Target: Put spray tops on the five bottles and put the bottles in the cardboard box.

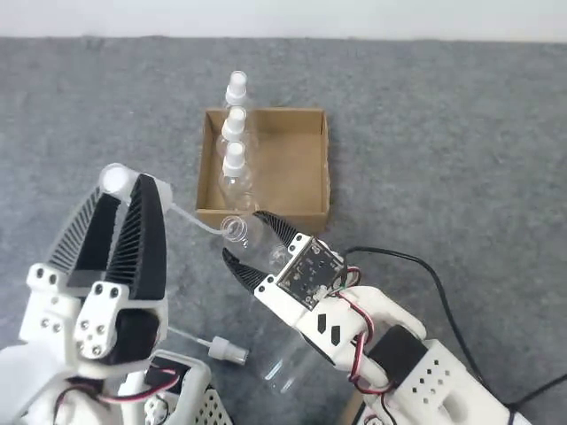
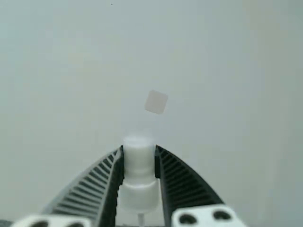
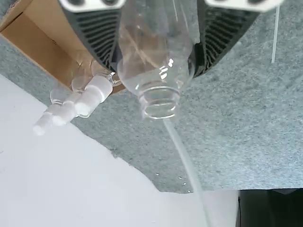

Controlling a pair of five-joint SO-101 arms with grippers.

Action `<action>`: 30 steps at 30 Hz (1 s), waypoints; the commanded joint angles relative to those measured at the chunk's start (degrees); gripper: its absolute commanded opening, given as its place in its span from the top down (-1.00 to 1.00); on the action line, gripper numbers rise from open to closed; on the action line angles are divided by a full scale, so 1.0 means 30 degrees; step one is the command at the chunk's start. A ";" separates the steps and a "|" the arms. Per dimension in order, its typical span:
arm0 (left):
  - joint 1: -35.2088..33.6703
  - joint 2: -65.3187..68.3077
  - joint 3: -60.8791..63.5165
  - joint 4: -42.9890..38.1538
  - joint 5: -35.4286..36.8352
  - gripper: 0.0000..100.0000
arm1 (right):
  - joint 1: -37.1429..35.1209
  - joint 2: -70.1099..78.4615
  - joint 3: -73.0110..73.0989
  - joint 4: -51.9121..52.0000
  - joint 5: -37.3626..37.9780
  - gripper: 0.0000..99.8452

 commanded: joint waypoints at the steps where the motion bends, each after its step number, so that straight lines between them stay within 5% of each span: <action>1: -0.0029 -0.0029 0.0073 -0.0557 0.0205 0.98 | -0.0190 -0.0513 -0.0352 -0.0484 0.0176 0.99; 30: 0.0176 -0.0059 0.3648 -0.1201 0.0293 0.98 | -0.0161 -0.0513 -0.0322 -0.0484 0.0117 0.99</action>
